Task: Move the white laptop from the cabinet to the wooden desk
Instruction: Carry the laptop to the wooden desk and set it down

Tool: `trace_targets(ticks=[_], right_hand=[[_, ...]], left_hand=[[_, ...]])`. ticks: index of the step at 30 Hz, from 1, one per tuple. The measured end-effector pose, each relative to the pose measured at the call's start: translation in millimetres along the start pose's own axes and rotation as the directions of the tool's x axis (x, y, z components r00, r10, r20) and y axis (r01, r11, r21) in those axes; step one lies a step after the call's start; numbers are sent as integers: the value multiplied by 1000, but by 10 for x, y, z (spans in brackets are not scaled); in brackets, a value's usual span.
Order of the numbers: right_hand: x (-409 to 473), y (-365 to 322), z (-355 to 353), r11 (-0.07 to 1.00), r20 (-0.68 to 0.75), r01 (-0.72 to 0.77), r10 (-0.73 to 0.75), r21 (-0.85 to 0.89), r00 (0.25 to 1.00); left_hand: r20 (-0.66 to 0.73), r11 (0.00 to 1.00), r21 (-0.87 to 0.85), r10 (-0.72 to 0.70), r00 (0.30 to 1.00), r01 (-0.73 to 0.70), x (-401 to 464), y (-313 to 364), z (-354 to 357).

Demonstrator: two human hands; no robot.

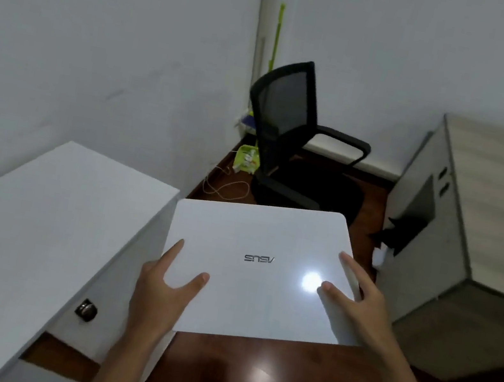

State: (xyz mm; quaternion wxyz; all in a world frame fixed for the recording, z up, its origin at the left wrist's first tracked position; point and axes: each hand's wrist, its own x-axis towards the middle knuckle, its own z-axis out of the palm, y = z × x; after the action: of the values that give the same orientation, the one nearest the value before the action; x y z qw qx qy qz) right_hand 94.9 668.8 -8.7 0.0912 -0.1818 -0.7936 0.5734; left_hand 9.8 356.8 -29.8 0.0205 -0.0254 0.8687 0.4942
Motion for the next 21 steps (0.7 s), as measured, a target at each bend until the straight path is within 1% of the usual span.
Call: trace_targets(ticks=[3,5,8,11,16,18,21], right_hand=[[-421,373,-839,998,-130,-61,65,32,989],[-778,629,-1355,992,-220,-107,118,61,968],[-1314,935,-2026,980,-377,-171,195,98,906],[-1776,1155,-2609,970,-495,-201,244,140,834],[-2311,1483,-3253,926,-591,-244,373,289,716],[-2419,1598,-3458,915,-615,-254,399,313,680],[-2426,1832,-3747,900,-649,-292,435,323,624]], left_hand=[[132,997,-12,71,989,-70,-357,346,710],[217,995,-24,102,971,-99,-643,562,1209],[332,990,-38,144,932,-139,-1074,866,1927],[440,984,-51,176,881,-171,-1490,1098,2534],[576,975,-41,203,792,-220,-1985,1515,3216],[611,967,-27,215,762,-252,-2100,1656,3473],[639,958,-8,225,735,-287,-2135,1842,3926]])
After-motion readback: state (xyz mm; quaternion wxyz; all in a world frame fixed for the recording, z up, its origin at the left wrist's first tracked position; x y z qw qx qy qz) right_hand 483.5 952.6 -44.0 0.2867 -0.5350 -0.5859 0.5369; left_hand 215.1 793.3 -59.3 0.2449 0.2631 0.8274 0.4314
